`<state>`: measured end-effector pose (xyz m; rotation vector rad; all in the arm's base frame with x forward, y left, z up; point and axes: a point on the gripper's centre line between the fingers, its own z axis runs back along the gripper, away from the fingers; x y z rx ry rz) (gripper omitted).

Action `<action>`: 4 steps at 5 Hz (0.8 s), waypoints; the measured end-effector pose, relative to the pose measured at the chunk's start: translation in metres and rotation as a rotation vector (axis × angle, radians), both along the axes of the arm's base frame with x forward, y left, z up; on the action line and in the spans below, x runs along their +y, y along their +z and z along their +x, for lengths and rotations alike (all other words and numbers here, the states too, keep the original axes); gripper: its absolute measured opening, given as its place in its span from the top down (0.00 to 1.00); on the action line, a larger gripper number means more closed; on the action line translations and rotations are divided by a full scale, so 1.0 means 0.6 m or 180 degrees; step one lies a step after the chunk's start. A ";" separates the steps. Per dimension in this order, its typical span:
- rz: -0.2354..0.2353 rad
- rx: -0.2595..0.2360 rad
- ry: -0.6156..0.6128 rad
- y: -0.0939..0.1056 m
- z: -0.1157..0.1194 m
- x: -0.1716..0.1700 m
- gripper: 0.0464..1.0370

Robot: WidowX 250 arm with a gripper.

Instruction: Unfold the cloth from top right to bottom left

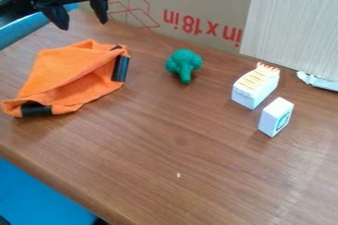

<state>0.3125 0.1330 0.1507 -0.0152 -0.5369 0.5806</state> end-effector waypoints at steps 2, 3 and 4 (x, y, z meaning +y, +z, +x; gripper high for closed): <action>-0.0071 0.0042 0.0036 -0.036 -0.021 -0.022 0.04; 0.0014 -0.0136 0.0062 -0.027 -0.038 -0.040 0.04; 0.0130 -0.0302 0.0138 -0.038 -0.044 -0.055 0.04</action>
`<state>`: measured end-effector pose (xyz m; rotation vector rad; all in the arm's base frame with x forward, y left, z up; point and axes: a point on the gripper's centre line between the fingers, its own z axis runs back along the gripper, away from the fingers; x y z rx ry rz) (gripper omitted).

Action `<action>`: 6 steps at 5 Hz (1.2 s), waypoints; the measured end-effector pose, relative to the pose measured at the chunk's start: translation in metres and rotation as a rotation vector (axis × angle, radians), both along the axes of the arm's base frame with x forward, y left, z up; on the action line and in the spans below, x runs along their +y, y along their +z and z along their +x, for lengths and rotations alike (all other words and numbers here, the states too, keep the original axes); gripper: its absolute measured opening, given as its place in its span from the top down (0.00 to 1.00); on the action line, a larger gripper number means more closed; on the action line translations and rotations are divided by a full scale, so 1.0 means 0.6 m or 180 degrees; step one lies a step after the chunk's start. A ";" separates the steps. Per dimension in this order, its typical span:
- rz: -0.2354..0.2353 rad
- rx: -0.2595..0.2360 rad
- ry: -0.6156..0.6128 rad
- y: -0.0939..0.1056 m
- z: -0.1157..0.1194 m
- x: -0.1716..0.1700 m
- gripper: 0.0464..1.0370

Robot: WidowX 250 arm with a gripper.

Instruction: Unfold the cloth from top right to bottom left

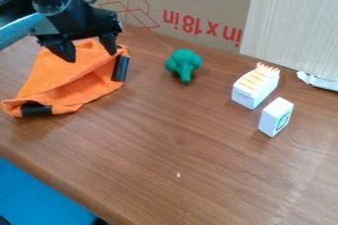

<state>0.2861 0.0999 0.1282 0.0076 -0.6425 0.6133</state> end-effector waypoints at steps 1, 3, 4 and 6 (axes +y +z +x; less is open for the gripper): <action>0.0172 -0.0329 0.0219 -0.014 0.011 -0.015 0.04; 0.0356 -0.0388 0.0560 -0.070 0.069 -0.024 0.04; 0.0424 -0.0411 0.0697 -0.079 0.092 -0.016 0.04; 0.0451 -0.0438 0.0800 -0.094 0.105 -0.013 0.04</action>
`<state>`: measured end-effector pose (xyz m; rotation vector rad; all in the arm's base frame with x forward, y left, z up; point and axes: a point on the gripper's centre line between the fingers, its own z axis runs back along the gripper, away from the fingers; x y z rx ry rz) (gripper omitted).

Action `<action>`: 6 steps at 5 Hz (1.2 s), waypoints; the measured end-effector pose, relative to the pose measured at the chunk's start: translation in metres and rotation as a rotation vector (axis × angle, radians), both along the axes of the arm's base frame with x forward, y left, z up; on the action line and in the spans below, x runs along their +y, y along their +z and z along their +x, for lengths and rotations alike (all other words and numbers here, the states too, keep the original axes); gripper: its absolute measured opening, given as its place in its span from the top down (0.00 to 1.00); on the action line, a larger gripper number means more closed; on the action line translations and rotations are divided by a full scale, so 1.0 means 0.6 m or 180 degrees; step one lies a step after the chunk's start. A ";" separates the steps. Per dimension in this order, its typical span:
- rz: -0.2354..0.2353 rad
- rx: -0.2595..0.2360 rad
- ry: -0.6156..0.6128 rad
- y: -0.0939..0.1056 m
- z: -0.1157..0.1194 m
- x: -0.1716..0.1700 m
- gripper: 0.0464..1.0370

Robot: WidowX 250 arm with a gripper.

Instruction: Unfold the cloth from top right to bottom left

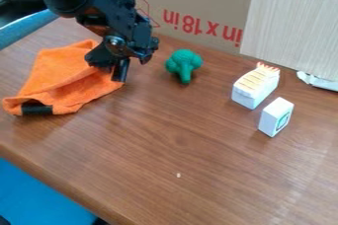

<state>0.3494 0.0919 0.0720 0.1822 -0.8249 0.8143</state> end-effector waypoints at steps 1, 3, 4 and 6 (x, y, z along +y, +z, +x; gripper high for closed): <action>0.0028 0.0002 0.0079 -0.009 0.004 0.000 0.04; 0.0087 0.0034 0.0340 -0.026 0.026 0.009 0.06; 0.0101 0.0057 0.0338 -0.034 0.026 0.009 0.33; 0.0088 0.0066 0.0271 -0.028 0.026 0.009 0.86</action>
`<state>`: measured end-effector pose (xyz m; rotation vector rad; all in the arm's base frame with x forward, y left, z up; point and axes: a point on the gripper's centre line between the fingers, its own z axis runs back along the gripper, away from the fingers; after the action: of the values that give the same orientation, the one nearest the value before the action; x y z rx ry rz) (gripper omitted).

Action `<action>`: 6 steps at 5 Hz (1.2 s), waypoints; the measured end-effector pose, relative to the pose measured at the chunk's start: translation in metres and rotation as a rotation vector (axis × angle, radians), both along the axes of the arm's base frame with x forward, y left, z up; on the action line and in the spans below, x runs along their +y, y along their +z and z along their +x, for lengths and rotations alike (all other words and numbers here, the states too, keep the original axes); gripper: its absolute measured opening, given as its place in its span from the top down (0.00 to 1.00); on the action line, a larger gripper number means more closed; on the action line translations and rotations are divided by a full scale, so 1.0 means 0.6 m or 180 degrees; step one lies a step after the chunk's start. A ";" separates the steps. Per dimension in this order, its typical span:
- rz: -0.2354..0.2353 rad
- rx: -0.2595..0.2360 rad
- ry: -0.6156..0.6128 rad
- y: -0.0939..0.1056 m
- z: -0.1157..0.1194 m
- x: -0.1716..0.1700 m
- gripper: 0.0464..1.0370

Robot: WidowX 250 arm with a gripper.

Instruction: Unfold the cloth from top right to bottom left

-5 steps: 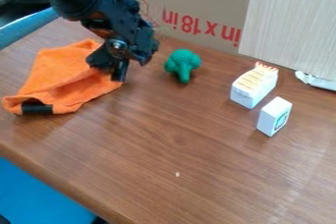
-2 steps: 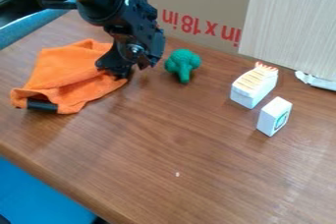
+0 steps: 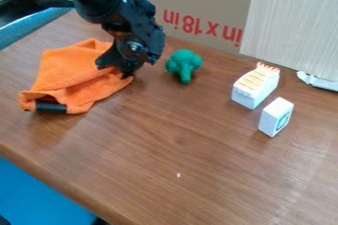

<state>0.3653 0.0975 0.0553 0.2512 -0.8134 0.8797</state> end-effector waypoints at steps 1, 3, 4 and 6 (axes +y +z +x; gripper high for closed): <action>-0.0019 -0.0062 -0.0059 0.021 -0.003 0.002 0.98; -0.0125 -0.0215 -0.0172 0.066 -0.008 0.007 1.00; -0.0269 -0.0340 -0.0172 0.097 -0.015 0.019 1.00; -0.0531 -0.0563 -0.0028 0.148 -0.064 0.071 1.00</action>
<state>0.3269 0.1403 0.1442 0.0234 -0.8985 0.9654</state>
